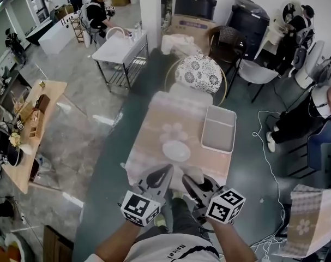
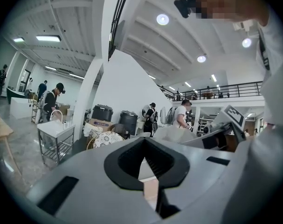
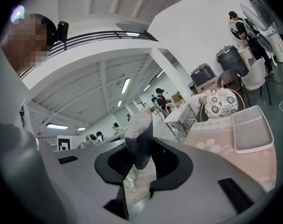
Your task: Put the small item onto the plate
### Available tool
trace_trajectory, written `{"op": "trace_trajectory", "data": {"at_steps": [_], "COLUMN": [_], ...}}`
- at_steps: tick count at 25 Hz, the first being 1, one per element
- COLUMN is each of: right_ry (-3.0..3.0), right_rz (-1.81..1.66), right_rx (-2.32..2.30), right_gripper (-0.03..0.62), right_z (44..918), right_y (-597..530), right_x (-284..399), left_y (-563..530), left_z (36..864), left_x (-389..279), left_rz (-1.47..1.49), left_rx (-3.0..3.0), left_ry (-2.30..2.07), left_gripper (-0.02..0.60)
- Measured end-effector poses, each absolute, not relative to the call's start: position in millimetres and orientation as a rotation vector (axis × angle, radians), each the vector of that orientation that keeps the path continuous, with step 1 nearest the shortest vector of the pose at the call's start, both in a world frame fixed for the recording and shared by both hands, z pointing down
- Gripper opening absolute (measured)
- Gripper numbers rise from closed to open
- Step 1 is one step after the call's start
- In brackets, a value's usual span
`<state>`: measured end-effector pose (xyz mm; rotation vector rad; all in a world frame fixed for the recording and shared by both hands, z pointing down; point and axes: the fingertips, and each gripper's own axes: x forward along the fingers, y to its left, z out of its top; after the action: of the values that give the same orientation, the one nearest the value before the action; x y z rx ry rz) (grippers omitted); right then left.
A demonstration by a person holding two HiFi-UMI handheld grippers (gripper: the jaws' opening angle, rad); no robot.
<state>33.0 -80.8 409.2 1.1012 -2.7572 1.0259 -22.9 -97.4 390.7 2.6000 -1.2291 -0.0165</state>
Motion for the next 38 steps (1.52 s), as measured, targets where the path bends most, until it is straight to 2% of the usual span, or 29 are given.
{"op": "trace_trajectory", "data": {"at_steps": [12, 29, 38], "right_ry": [-2.58, -2.164, -2.008], "right_rz": [1.081, 1.343, 1.476], "right_rx": [0.937, 0.94, 0.957], "right_gripper": [0.101, 0.101, 0.101], "right_z": [504, 703, 773], "right_y": [-182, -190, -200], "right_x": [52, 50, 47], "left_y": [-199, -221, -224], "left_z": [447, 571, 613], "left_x": [4, -1, -9], "left_rz": [0.078, 0.162, 0.197], "left_rx": [2.565, 2.457, 2.444], "left_ry": [-1.282, -1.217, -1.189], "left_gripper": [0.005, 0.005, 0.005]}}
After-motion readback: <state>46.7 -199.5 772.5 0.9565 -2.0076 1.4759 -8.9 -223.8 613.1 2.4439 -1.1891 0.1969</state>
